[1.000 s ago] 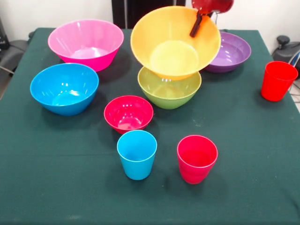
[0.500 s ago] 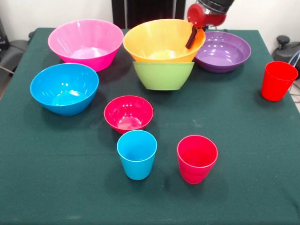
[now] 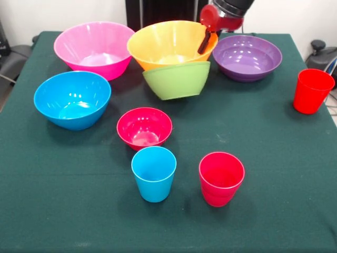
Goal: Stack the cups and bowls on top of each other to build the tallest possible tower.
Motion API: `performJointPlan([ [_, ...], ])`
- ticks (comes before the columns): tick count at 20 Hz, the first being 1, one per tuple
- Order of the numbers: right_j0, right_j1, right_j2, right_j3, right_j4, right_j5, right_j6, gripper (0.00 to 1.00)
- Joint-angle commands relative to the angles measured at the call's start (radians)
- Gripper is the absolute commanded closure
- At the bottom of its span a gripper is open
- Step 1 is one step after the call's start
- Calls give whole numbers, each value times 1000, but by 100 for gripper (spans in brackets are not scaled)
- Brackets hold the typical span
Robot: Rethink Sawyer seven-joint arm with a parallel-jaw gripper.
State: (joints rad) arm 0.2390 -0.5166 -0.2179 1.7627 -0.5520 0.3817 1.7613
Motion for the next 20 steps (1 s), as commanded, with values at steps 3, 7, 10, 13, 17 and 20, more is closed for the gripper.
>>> performJointPlan([
  [3, 25, -9, 22, -62, -49, -95, 84, 100],
  [7, 11, -73, 40, -51, -45, -72, 42, 100],
  [10, 5, -102, 62, -54, -52, -85, 21, 100],
  [13, -1, -132, 80, -51, -48, -100, 20, 100],
  [17, -1, -157, 86, -55, -37, -107, 34, 100],
  [20, 10, -158, 71, -69, -49, -117, 40, 100],
])
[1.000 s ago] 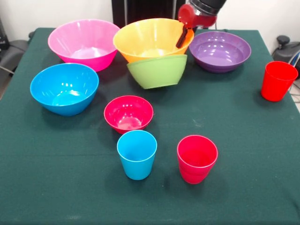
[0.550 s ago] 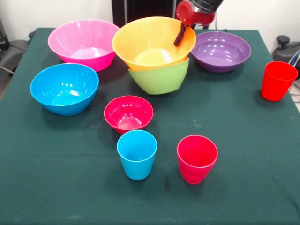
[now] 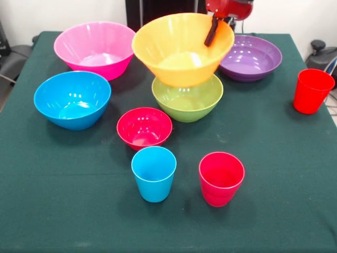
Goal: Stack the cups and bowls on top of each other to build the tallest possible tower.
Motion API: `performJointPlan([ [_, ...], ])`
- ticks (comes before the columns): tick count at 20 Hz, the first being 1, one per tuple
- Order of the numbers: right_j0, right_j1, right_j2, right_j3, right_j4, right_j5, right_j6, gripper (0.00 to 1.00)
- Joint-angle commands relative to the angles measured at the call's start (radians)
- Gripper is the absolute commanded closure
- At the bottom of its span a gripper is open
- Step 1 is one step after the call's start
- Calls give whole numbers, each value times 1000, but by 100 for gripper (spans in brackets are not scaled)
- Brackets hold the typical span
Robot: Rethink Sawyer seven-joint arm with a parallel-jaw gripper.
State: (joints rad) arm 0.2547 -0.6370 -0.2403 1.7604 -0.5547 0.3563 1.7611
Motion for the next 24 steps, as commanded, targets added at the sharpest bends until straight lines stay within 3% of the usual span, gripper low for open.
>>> performJointPlan([
  [1, 8, -28, 74, -77, -57, -98, 50, 100],
  [12, 63, 34, -11, -104, -92, -178, 88, 100],
  [17, 103, 113, -73, -148, -83, -216, 127, 100],
  [24, 83, 132, -57, -146, -52, -178, 94, 100],
])
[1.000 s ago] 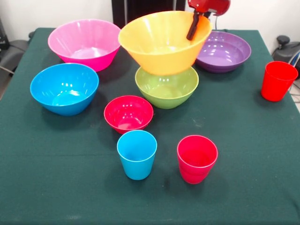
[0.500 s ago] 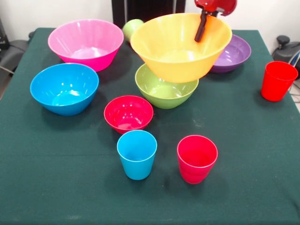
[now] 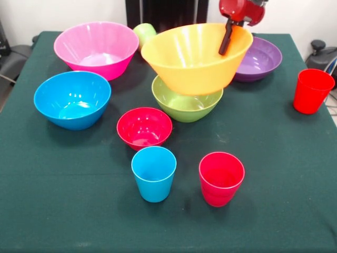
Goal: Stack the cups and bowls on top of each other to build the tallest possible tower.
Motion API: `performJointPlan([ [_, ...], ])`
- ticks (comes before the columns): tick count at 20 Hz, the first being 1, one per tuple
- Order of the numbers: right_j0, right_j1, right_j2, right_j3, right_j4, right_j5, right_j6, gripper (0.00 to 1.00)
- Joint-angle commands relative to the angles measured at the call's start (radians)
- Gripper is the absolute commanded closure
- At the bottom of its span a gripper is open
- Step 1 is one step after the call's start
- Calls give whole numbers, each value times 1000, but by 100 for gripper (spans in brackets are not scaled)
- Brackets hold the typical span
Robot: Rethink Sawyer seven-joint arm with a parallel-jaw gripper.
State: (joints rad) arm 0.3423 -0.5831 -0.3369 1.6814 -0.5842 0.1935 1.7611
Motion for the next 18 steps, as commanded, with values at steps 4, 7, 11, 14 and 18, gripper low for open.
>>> performJointPlan([
  [4, -7, 95, 39, -63, -16, -20, 98, 100],
  [7, -11, 119, 35, -54, -9, -32, 112, 100],
  [11, -23, 120, 42, -34, 7, -2, 109, 100],
  [14, -27, 121, 46, -30, 23, 36, 107, 100],
  [18, -30, 134, 46, -35, 29, 56, 106, 100],
])
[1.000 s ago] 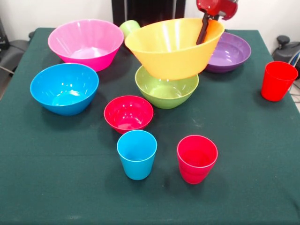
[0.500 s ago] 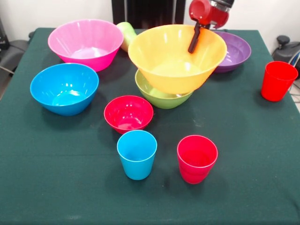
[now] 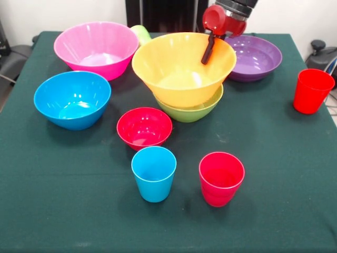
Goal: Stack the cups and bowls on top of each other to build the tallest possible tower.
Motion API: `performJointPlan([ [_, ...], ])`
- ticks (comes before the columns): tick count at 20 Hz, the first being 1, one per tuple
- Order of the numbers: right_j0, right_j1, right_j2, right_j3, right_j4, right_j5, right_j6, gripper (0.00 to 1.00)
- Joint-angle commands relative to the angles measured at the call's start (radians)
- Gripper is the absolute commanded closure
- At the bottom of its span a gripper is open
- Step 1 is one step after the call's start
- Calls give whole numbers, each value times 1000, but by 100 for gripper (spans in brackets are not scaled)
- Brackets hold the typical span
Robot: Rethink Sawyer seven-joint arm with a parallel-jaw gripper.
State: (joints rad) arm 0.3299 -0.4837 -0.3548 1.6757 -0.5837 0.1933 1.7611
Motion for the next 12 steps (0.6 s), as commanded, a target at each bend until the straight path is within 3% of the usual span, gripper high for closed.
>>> performJointPlan([
  [1, -18, 36, 63, -28, 30, 55, 108, 100],
  [12, -25, 70, 87, -45, 50, 50, 117, 100],
])
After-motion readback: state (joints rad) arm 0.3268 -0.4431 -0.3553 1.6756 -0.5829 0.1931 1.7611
